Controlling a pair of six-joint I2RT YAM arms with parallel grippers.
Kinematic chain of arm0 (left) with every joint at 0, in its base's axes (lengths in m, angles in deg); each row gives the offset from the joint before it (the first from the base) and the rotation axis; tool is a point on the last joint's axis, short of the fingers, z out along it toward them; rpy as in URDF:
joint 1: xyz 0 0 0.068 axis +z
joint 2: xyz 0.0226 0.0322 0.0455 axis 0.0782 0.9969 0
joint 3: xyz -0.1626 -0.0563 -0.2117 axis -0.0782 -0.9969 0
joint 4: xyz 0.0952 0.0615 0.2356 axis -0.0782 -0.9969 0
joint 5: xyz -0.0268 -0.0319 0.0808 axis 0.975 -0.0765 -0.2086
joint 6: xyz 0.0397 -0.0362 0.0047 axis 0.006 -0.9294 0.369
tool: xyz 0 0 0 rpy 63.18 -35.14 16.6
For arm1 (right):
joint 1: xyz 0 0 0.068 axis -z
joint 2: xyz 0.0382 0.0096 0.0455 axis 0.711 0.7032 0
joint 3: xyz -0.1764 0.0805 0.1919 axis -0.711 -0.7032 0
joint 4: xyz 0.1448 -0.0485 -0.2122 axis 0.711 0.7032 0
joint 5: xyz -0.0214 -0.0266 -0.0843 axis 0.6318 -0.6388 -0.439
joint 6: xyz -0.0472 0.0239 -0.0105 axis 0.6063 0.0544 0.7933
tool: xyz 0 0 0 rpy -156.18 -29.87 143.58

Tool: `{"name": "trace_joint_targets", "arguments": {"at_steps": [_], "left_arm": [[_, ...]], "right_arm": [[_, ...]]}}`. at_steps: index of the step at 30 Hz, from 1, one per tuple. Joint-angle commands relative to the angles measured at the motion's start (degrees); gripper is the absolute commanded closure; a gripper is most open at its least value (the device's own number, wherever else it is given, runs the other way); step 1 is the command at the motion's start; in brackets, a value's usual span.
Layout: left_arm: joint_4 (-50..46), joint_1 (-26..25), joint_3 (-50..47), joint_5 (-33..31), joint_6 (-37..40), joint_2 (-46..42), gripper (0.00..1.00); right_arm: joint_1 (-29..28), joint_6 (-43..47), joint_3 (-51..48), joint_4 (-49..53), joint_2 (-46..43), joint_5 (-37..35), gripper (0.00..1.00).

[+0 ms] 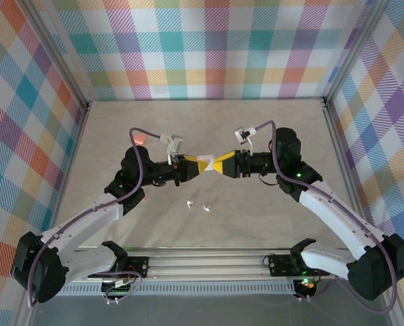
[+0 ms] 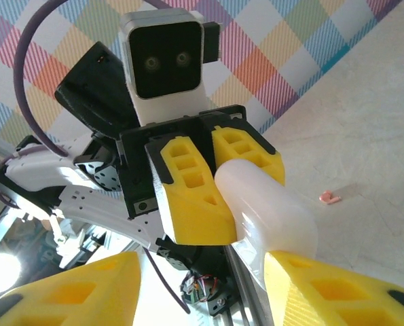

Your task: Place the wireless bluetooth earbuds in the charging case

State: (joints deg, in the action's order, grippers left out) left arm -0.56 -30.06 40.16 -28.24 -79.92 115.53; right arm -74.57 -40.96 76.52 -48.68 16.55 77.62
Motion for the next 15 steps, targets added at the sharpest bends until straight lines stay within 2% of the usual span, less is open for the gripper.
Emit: {"name": "trace_joint_targets", "arguments": {"at_steps": [1,4,7,11,15], "left_arm": [[3.3,-1.4,2.5,3.2,1.0,-2.7,1.0],[5.0,-1.7,2.6,3.7,-0.1,-1.7,1.0],[5.6,-2.3,3.1,4.1,-0.3,-0.9,1.0],[5.0,-2.5,3.5,4.1,0.1,-0.9,1.0],[3.4,-2.6,3.9,3.5,0.7,-1.2,1.0]], "right_arm": [[0.3,0.1,1.5,3.6,0.5,-2.8,0.44],[0.2,-1.6,1.8,0.4,0.8,0.3,0.42],[0.2,-0.5,2.5,1.6,0.9,0.5,0.42],[0.2,4.7,4.4,11.3,-0.4,-6.0,0.44],[0.2,5.2,4.3,14.9,-1.6,-11.1,0.45]]}}
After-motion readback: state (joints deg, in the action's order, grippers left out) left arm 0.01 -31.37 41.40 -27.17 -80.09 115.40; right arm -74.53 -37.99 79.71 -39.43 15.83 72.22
